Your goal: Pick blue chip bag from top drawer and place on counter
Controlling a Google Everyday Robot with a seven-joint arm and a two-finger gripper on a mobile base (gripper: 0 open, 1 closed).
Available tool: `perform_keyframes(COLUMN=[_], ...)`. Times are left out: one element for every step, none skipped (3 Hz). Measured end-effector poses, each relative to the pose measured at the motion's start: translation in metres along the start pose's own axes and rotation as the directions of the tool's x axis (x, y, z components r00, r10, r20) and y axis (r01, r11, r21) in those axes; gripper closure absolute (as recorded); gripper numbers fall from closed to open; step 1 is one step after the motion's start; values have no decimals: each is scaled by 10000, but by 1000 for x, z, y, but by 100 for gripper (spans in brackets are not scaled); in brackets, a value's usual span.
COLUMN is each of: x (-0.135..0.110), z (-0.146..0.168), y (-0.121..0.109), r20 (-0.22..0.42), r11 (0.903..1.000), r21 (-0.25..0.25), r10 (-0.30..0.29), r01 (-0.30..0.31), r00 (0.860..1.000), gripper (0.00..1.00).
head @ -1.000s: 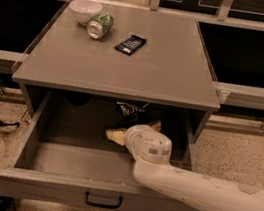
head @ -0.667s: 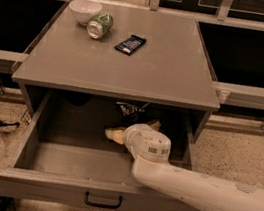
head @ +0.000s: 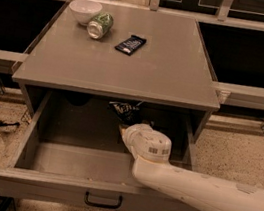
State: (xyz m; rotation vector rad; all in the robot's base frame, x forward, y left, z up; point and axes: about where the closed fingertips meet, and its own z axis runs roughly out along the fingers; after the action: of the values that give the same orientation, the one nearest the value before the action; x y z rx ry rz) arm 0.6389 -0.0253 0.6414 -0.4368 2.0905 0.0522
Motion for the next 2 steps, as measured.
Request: perform_keyframes(x=[0,0], z=[0,0], y=[0,0], r20=[0,0], r11=[10000,10000], r21=[0,0], r10=[0,-1], r01=[0,1], r00=[10000,10000], gripper=[80,100])
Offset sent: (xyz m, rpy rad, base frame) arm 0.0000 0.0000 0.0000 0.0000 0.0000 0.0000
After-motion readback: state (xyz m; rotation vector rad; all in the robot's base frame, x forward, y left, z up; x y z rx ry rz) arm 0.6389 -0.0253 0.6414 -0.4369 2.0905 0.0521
